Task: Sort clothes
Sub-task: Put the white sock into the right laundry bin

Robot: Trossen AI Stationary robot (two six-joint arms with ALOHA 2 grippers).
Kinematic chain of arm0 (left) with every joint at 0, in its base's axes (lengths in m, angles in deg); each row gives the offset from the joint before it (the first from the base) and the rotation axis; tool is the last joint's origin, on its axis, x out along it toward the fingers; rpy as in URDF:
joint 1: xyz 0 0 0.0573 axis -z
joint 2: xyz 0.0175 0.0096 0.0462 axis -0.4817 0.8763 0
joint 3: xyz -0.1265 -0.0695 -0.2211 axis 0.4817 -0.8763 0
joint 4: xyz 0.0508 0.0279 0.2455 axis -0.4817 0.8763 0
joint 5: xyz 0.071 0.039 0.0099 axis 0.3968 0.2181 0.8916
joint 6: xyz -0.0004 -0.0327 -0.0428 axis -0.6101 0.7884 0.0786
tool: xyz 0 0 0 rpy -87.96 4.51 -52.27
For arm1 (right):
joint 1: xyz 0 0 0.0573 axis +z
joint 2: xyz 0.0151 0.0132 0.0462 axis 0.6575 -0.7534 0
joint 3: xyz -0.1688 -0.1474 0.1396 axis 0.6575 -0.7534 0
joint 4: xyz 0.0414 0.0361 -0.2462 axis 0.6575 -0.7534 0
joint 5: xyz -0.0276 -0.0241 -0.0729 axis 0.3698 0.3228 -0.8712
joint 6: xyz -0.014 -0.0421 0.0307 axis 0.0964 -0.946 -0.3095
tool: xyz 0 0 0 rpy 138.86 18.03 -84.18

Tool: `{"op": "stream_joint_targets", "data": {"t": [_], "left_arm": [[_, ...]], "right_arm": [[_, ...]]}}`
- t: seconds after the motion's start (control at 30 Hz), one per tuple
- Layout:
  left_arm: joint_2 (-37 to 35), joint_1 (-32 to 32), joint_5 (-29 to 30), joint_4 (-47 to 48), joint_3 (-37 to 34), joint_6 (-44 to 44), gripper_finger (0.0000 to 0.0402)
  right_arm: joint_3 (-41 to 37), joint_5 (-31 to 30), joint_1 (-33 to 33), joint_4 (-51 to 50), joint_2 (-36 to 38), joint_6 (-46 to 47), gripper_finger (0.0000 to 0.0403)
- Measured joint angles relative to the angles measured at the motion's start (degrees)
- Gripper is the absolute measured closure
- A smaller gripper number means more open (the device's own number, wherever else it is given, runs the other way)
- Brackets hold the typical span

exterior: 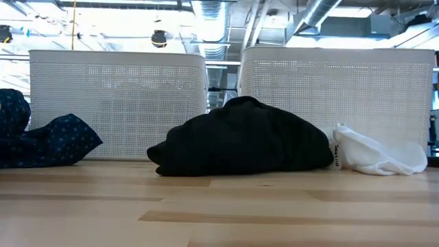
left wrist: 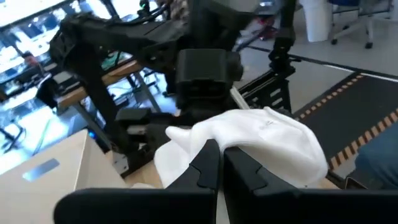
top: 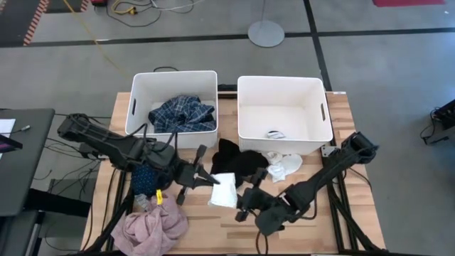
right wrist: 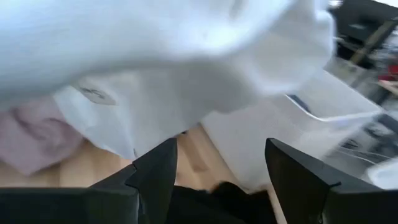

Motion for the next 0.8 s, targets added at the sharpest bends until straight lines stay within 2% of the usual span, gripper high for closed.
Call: {"op": "stream_joint_targets", "data": {"t": [0.2, 0.43, 0.67, 0.8], "left_arm": [[0.0, 0.43, -2.07, -0.18, 0.0, -3.83, 0.0401], [0.0, 0.43, -3.84, -0.81, 0.0, -4.32, 0.0401], [0.0, 0.56, -3.97, -0.82, 0.0, -4.32, 0.0401], [-0.02, 0.56, -3.98, -0.82, 0.02, -4.32, 0.0401]], "right_arm": [[-0.02, 12.77, -0.72, 10.8, 0.06, -9.45, 0.0142], [-0.02, 20.45, -1.8, 14.36, 0.07, -13.38, 0.0142], [-0.02, 21.1, -2.28, 16.27, 0.07, -14.31, 0.0151], [-0.02, 21.12, -2.61, 16.22, 0.07, -14.39, 0.0202]]}}
